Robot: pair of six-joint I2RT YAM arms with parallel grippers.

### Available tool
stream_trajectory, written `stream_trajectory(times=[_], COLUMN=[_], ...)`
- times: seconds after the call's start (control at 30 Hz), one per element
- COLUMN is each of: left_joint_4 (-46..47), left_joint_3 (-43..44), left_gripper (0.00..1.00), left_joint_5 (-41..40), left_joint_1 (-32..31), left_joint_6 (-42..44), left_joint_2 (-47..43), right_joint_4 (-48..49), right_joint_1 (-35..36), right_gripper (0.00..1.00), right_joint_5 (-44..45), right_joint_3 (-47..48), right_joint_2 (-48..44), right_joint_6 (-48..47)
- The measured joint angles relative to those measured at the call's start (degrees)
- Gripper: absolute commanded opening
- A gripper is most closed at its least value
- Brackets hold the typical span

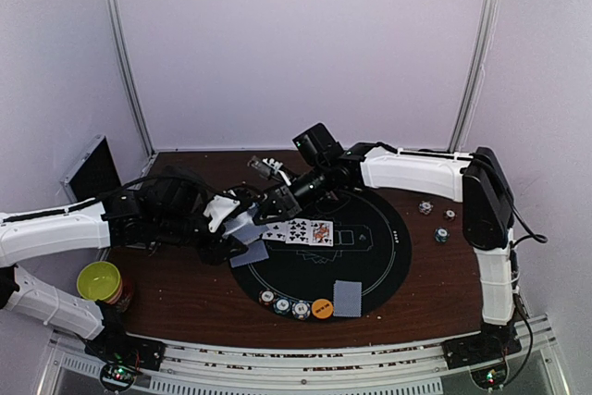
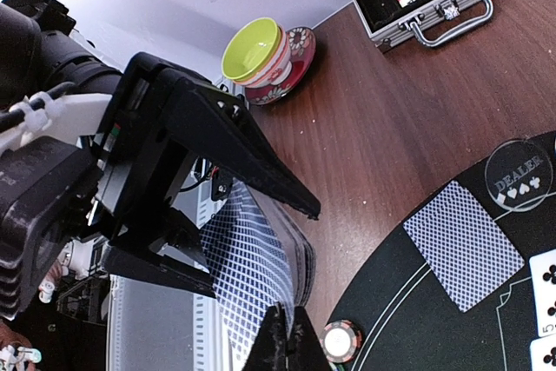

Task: Distribute texas hold em gaming equipment
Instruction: Pick up the poker card from the face-down deck piles, then place the poker card in the community card area.

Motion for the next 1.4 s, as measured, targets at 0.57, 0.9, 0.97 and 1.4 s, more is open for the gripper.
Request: stream_trajectory(times=[0.57,0.9,0.97,1.4], left_joint_4=[1.4,1.4,1.4,1.4], left_joint_3=[0.0,0.0,0.0,0.0], left_gripper=[0.59,0.59,0.59,0.59], left_joint_5=[0.0,0.1,0.1,0.0], left_joint_1=[0.0,0.0,0.0,0.0], left_joint_6=[0.0,0.0,0.0,0.0], left_joint_2=[0.0,0.0,0.0,0.1], right_joint_4=[-8.0,-31.5,-37.4,-52.3], right_joint_1=[-5.4,-12.9,-13.9,-15.0], right_gripper=[0.00,0.00,0.00,0.00], right_joint_5=[0.0,6.4,9.0,23.6], right_joint_3=[0.8,8.4,9.2,8.1], right_joint_2=[-2.9,-4.1,-4.1,-1.2], right_joint_6=[-5.1,-26.8,-32.4,-48.3])
